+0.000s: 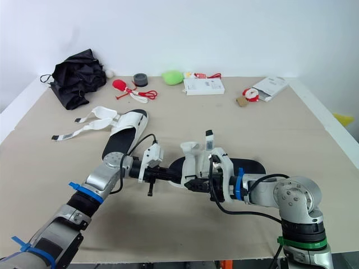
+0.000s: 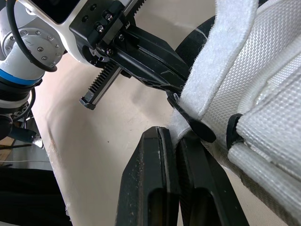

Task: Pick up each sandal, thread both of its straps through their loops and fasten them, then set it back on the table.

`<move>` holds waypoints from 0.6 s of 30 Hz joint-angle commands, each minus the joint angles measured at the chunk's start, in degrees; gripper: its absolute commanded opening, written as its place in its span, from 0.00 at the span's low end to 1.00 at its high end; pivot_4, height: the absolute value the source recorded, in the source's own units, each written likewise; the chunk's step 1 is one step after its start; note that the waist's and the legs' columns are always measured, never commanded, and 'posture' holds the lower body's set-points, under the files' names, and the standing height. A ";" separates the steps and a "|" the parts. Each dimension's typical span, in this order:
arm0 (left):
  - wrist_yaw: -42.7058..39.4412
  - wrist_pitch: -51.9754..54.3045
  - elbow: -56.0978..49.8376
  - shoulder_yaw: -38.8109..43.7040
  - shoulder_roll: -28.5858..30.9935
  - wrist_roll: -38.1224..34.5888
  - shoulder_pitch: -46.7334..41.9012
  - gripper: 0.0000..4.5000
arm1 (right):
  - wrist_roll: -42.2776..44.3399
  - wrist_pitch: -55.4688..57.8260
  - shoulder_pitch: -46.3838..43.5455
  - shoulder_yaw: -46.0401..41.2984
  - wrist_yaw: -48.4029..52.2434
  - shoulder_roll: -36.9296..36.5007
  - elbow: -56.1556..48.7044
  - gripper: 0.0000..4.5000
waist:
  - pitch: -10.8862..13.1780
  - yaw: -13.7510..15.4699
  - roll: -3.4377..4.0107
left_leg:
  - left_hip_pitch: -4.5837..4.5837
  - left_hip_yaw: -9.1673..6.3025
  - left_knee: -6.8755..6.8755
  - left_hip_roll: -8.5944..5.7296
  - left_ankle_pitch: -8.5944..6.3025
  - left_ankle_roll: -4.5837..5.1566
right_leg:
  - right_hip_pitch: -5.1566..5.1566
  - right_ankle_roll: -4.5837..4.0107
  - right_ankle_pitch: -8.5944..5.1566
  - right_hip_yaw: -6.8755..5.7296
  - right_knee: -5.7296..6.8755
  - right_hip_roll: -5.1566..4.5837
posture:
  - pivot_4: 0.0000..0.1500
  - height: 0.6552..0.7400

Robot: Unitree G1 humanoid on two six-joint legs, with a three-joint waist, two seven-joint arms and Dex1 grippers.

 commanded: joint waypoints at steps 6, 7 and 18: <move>1.24 2.25 4.78 -3.02 1.04 4.82 2.53 0.00 | 9.35 -5.47 0.05 -1.36 11.46 -5.63 -14.73 0.01 | 0.40 0.08 0.19 | -0.21 -0.01 -0.05 -0.01 -0.02 -0.02 | -0.06 0.21 0.03 -0.05 -0.05 0.01 | 1.00 1.00; 1.26 2.22 4.82 -3.01 0.97 4.84 2.51 0.00 | 11.40 -6.30 -0.10 -1.58 12.60 -5.99 -15.62 0.01 | 0.43 0.08 0.13 | -0.20 -0.01 -0.08 -0.02 -0.02 -0.02 | -0.04 0.24 0.01 -0.06 -0.06 0.02 | 1.00 1.00; 1.18 2.16 5.22 -3.07 0.49 4.88 2.31 0.00 | 1.46 -13.50 -16.63 3.59 3.28 -0.34 4.80 0.01 | 0.65 0.13 0.19 | -0.22 -0.06 -0.09 -0.03 -0.01 0.00 | -0.05 0.21 0.09 -0.14 -0.17 -0.01 | 1.00 1.00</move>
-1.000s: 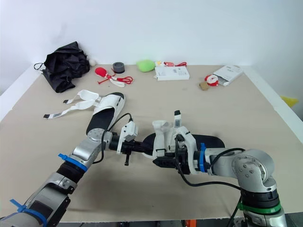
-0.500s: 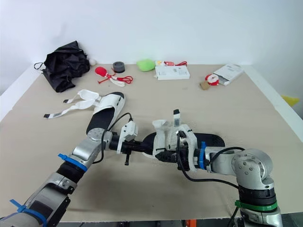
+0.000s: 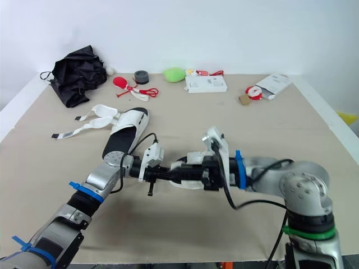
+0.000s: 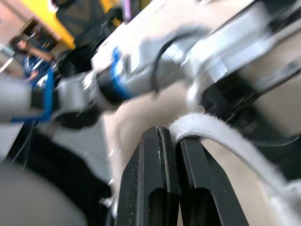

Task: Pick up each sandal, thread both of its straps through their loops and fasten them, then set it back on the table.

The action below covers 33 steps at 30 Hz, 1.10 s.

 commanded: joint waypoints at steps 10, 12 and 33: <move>2.35 2.35 5.26 -3.10 0.73 5.12 3.06 0.00 | -18.02 -9.59 -8.93 -1.59 -3.75 3.80 26.53 0.18 | 0.02 0.00 0.03 | -0.12 0.12 0.10 -0.07 0.13 0.21 | -0.02 0.00 0.23 -0.01 0.00 -0.15 | 1.00 1.00; 2.57 2.45 5.04 -3.08 0.83 5.04 3.19 0.00 | -20.12 -10.97 -10.05 -2.64 -5.91 4.76 29.75 0.35 | 0.03 -0.04 0.05 | -0.11 0.13 0.12 -0.07 0.20 0.32 | -0.03 -0.07 0.26 0.00 0.00 -0.16 | 1.00 1.00; 2.39 2.51 4.79 -3.37 0.72 5.22 3.31 0.00 | -20.45 -12.56 -8.26 0.57 19.91 -9.64 6.82 0.98 | 0.08 0.01 0.37 | -0.15 0.11 -0.12 -0.10 0.25 0.25 | -0.04 0.03 0.20 -0.04 -0.04 -0.13 | 1.00 1.00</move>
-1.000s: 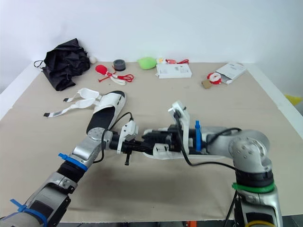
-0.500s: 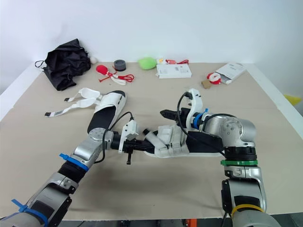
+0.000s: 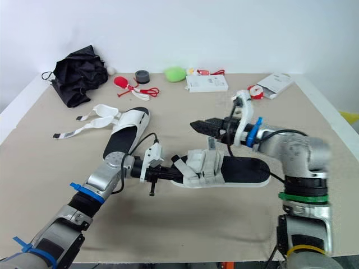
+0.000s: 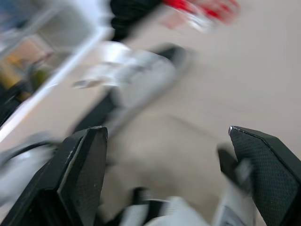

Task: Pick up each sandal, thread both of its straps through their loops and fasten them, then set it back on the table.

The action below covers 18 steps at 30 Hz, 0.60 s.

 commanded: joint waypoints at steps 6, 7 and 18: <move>1.12 1.84 6.80 -3.42 0.62 5.07 2.05 0.00 | -8.76 2.00 -5.84 20.06 11.37 -8.41 -4.86 0.98 | 0.05 -0.07 -0.01 | 0.16 0.01 -0.01 0.01 0.00 -0.01 | 0.04 -0.14 -0.13 -0.08 -0.05 -0.09 | 1.00 1.00; 1.16 1.76 6.97 -3.42 0.49 5.08 1.97 0.00 | -9.62 2.26 -7.22 21.48 11.70 -7.62 -3.20 0.98 | 0.05 -0.04 -0.01 | 0.14 0.03 -0.01 0.01 0.02 -0.01 | 0.04 -0.12 -0.12 -0.07 -0.04 -0.10 | 1.00 1.00; 2.36 2.07 6.14 -2.67 0.21 5.02 2.79 0.00 | -14.23 6.82 -16.18 33.26 21.87 -4.07 5.96 0.98 | 0.04 0.17 -0.01 | -0.08 0.02 0.01 -0.21 0.00 0.00 | -0.02 -0.44 0.28 -0.27 -0.08 -0.44 | 1.00 1.00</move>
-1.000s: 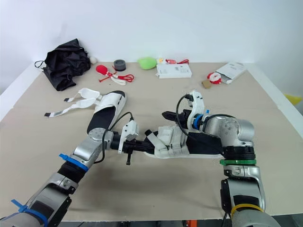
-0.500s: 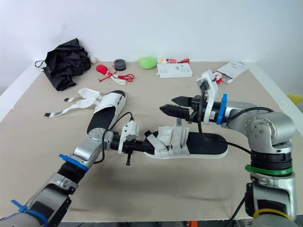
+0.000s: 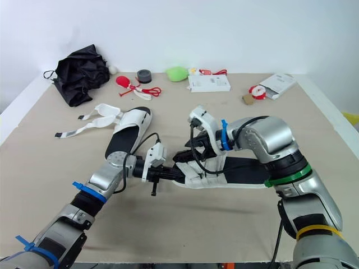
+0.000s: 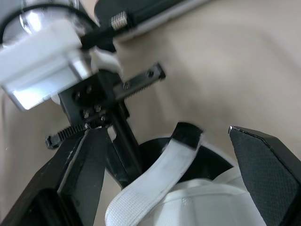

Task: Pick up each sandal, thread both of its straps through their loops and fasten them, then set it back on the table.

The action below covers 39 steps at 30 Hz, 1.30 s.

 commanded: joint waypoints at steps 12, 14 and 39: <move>2.75 2.96 3.72 -2.51 1.73 4.53 4.51 0.00 | -5.47 2.06 -3.91 3.04 4.79 2.82 8.94 0.98 | -0.02 -0.15 0.00 | 0.03 -0.07 0.04 0.00 0.01 0.01 | 0.05 0.05 0.00 -0.08 0.02 0.00 | 1.00 1.00; 2.65 3.02 3.83 -2.48 1.80 4.50 4.30 0.00 | -5.99 1.66 -4.48 3.24 5.55 2.89 10.12 0.98 | -0.02 -0.15 0.00 | 0.02 -0.05 0.05 -0.01 0.01 0.01 | 0.05 0.06 0.02 -0.07 0.02 0.00 | 1.00 1.00; 3.06 3.77 2.29 -2.29 2.68 4.13 5.18 0.00 | -13.67 -1.38 -4.31 5.22 4.95 8.38 15.94 0.45 | -0.07 -0.23 -0.02 | 0.07 -0.06 0.20 0.00 0.01 0.00 | 0.06 -0.06 0.02 -0.05 0.24 0.00 | 1.00 1.00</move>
